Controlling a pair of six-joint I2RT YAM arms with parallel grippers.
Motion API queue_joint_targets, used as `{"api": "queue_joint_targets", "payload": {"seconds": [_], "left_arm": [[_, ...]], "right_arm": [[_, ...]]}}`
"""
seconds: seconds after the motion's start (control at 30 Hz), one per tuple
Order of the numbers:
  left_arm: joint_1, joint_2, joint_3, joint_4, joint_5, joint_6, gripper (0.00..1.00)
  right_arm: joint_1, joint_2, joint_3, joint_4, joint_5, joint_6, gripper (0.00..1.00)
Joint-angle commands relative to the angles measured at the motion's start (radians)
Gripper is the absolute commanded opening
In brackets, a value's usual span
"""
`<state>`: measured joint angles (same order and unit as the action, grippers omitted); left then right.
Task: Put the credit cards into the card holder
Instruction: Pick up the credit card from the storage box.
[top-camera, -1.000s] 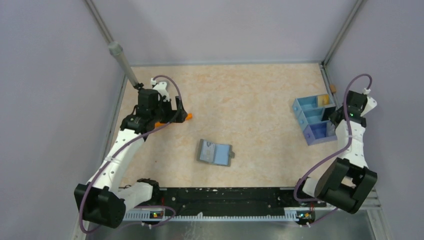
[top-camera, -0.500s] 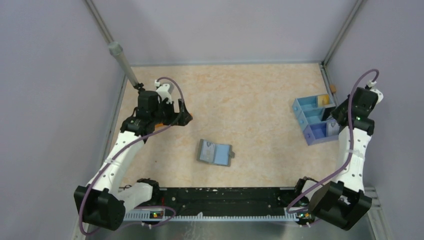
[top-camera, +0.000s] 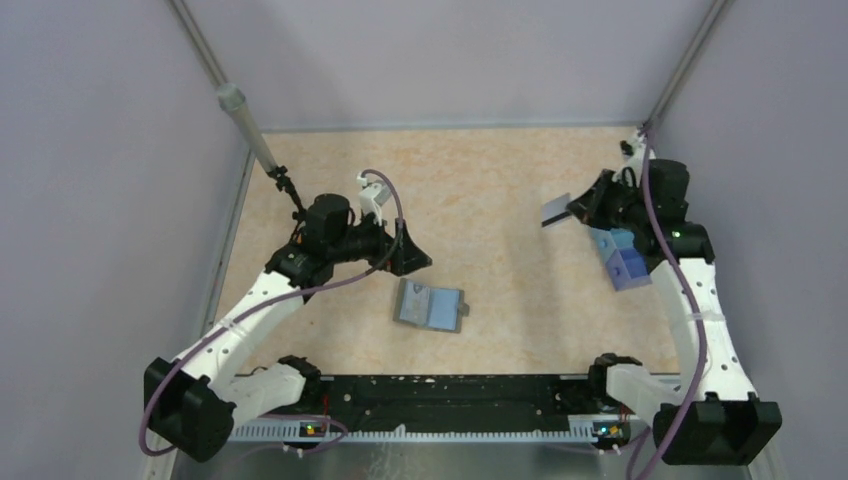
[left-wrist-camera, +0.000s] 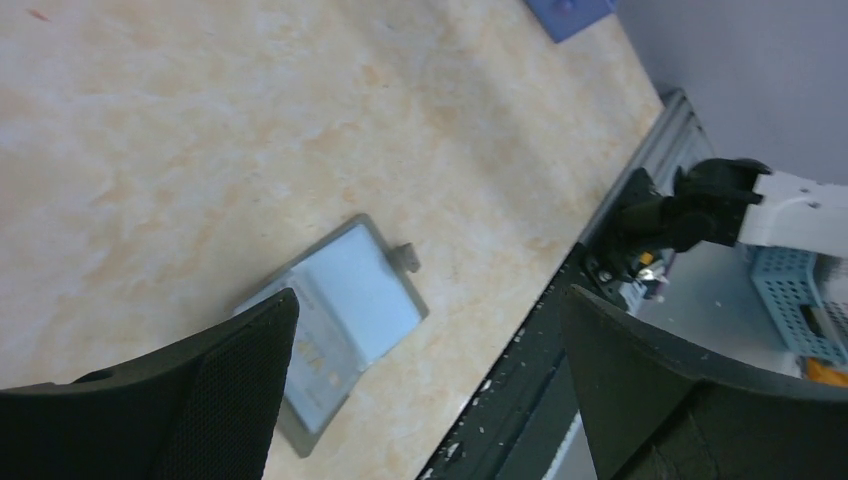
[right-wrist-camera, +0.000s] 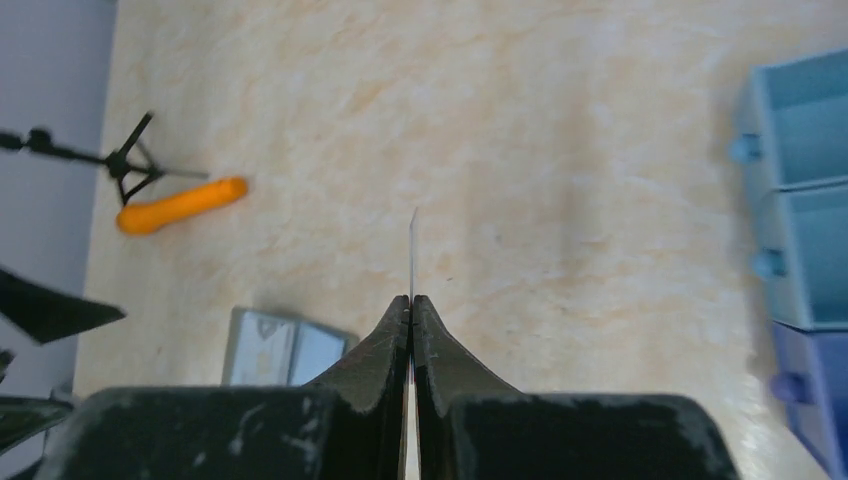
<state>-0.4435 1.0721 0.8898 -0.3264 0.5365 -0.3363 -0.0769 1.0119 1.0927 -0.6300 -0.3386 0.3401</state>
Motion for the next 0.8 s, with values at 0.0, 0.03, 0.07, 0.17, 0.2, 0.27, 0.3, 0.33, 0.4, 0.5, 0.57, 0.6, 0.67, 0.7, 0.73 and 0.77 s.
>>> {"api": "queue_joint_targets", "payload": {"seconds": [0.0, 0.03, 0.07, 0.17, 0.2, 0.27, 0.3, 0.33, 0.4, 0.5, 0.57, 0.6, 0.67, 0.7, 0.73, 0.77], "left_arm": [[-0.044, -0.036, -0.102, 0.274, 0.158, -0.167, 0.99], [-0.049, -0.034, -0.120, 0.309, 0.175, -0.186, 0.99], [-0.053, -0.028, -0.131, 0.342, 0.188, -0.196, 0.99], [-0.077, -0.013, -0.147, 0.361, 0.199, -0.195, 0.99], [-0.084, -0.010, -0.151, 0.362, 0.204, -0.191, 0.99], [-0.098, -0.010, -0.157, 0.357, 0.206, -0.182, 0.99], [-0.102, -0.013, -0.159, 0.352, 0.207, -0.175, 0.99], [-0.104, -0.016, -0.161, 0.346, 0.206, -0.169, 0.99], [-0.109, -0.018, -0.160, 0.332, 0.193, -0.152, 0.99], [-0.119, -0.016, -0.160, 0.288, 0.219, -0.135, 0.99], [-0.128, -0.009, -0.158, 0.273, 0.247, -0.124, 0.99], [-0.132, -0.005, -0.157, 0.259, 0.258, -0.117, 0.98], [-0.141, -0.003, -0.157, 0.257, 0.295, -0.114, 0.95], [-0.148, -0.001, -0.158, 0.259, 0.312, -0.115, 0.88], [-0.153, 0.000, -0.158, 0.262, 0.331, -0.119, 0.80], [-0.161, 0.004, -0.158, 0.268, 0.345, -0.125, 0.72]], "right_arm": [[0.179, 0.036, -0.033, 0.089, -0.168, -0.004, 0.00], [0.218, 0.050, -0.044, 0.119, -0.193, -0.001, 0.00], [0.259, 0.062, -0.055, 0.141, -0.214, 0.002, 0.00], [0.381, 0.111, -0.072, 0.181, -0.265, 0.000, 0.00], [0.420, 0.129, -0.074, 0.197, -0.291, -0.001, 0.00], [0.493, 0.169, -0.075, 0.227, -0.345, 0.002, 0.00], [0.538, 0.185, -0.076, 0.246, -0.369, 0.006, 0.00], [0.566, 0.201, -0.078, 0.269, -0.401, 0.011, 0.00], [0.609, 0.230, -0.078, 0.307, -0.464, 0.018, 0.00], [0.648, 0.259, -0.073, 0.337, -0.529, 0.021, 0.00], [0.657, 0.271, -0.071, 0.357, -0.575, 0.026, 0.00], [0.659, 0.271, -0.072, 0.363, -0.593, 0.027, 0.00], [0.662, 0.269, -0.071, 0.367, -0.611, 0.028, 0.00], [0.663, 0.270, -0.070, 0.365, -0.615, 0.026, 0.00], [0.663, 0.270, -0.071, 0.362, -0.620, 0.023, 0.00], [0.664, 0.271, -0.071, 0.363, -0.626, 0.021, 0.00]]}}
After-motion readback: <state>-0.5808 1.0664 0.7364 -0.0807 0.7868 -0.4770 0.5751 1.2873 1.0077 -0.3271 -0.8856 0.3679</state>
